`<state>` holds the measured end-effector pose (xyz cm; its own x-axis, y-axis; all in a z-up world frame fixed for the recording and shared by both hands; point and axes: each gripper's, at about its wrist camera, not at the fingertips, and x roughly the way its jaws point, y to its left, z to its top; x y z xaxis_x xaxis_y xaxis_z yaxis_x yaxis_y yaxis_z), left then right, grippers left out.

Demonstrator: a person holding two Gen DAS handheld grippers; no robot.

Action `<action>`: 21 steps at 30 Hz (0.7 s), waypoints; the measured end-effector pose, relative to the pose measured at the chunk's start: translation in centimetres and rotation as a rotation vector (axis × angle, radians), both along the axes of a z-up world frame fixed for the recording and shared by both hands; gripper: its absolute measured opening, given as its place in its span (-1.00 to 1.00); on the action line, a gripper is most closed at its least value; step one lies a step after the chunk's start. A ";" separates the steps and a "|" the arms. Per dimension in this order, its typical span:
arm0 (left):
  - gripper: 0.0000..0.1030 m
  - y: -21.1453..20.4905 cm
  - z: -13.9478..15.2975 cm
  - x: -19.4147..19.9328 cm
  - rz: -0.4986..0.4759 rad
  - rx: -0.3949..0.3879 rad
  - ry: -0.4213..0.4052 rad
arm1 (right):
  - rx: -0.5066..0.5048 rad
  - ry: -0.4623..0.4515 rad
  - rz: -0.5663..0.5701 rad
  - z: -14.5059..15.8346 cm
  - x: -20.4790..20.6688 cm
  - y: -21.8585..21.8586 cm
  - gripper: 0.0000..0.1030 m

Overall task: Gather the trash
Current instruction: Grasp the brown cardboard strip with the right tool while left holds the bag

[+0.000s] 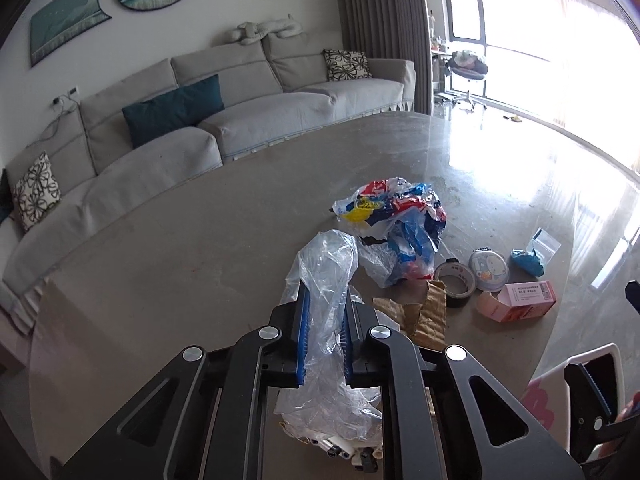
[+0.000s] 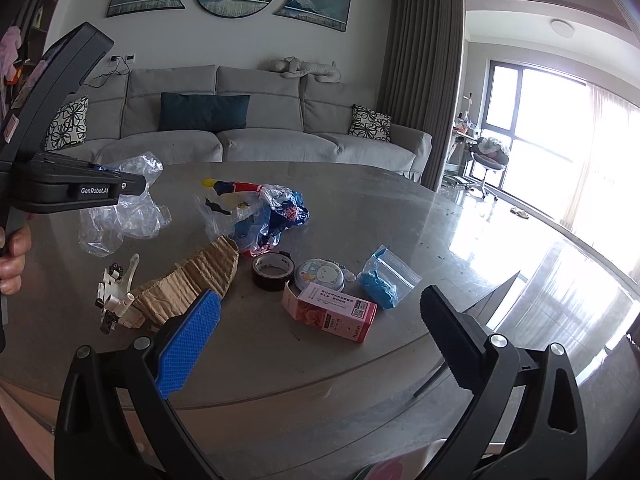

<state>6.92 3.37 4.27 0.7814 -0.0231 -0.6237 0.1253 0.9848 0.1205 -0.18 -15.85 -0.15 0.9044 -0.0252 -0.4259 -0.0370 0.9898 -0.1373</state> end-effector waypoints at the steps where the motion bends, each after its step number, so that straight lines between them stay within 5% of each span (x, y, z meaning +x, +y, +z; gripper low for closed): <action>1: -0.73 0.2 0.3 -0.4 0.003 0.003 -0.008 | 0.000 -0.002 0.000 0.1 -0.1 0.1 0.94; 21: -0.73 3.0 3.4 -5.9 0.015 0.020 -0.097 | -0.006 -0.016 0.039 1.6 3.0 4.9 0.94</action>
